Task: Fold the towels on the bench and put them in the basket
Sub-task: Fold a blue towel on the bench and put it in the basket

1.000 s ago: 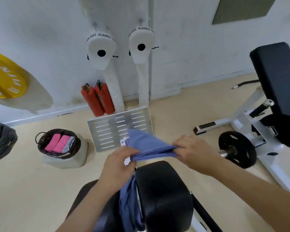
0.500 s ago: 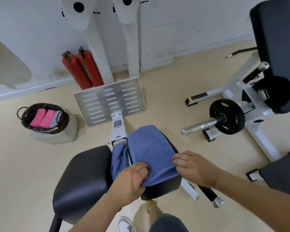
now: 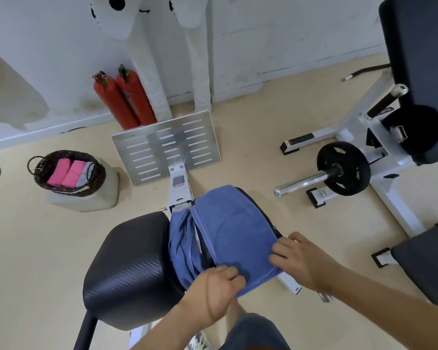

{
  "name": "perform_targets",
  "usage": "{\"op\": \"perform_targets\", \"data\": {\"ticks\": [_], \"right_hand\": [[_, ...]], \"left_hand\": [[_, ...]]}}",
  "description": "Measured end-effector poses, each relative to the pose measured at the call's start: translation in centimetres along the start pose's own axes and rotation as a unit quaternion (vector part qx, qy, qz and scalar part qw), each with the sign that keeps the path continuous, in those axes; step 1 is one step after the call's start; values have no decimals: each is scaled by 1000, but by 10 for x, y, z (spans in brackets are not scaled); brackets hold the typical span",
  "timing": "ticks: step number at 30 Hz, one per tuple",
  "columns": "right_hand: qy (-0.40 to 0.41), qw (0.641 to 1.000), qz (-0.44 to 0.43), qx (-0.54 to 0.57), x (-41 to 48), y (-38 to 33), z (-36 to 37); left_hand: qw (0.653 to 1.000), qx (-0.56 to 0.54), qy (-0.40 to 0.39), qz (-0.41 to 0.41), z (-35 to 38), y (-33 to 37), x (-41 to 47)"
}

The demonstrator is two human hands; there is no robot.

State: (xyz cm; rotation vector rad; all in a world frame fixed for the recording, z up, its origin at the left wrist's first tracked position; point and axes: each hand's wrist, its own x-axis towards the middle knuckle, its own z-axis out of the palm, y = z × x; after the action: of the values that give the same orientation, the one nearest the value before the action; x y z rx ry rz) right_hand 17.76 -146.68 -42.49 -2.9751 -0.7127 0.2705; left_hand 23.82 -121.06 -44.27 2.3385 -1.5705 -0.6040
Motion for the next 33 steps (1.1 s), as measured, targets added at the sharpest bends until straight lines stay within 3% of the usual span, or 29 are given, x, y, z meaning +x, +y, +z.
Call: {"op": "perform_targets", "data": {"ticks": [3,6,8,9,11,12,16,20,23,26,28,33], "right_hand": [[-64,997,30,16,-5,-9,5],[-90,989,75,91,0,-13,-2],[-47,978,112,168,19,-10,-13],[-14,971,133,200,34,-7,-17],[37,952,182,244,67,3,-21],[43,944,208,253,85,8,-22],[-71,941,267,197,145,22,-17],[-180,931,263,179,165,21,-6],[-211,926,248,189,165,22,1],[-214,921,243,217,164,26,2],[-213,917,243,233,163,28,0],[-228,919,240,215,158,26,2]], "left_hand": [[999,-11,-27,-45,-2,6,1],[966,-213,9,-145,-21,-4,5],[909,-296,130,-265,-39,-25,17],[863,-325,188,-337,-45,-42,25],[777,-371,240,-449,-53,-78,45],[758,-375,237,-479,-55,-95,55],[746,-362,159,-536,-45,-140,90],[737,-358,127,-558,-36,-152,106],[677,-409,183,-583,-34,-153,112],[617,-484,277,-556,-37,-147,113],[634,-472,306,-531,-40,-144,107],[738,-330,281,-517,-40,-142,96]]}}
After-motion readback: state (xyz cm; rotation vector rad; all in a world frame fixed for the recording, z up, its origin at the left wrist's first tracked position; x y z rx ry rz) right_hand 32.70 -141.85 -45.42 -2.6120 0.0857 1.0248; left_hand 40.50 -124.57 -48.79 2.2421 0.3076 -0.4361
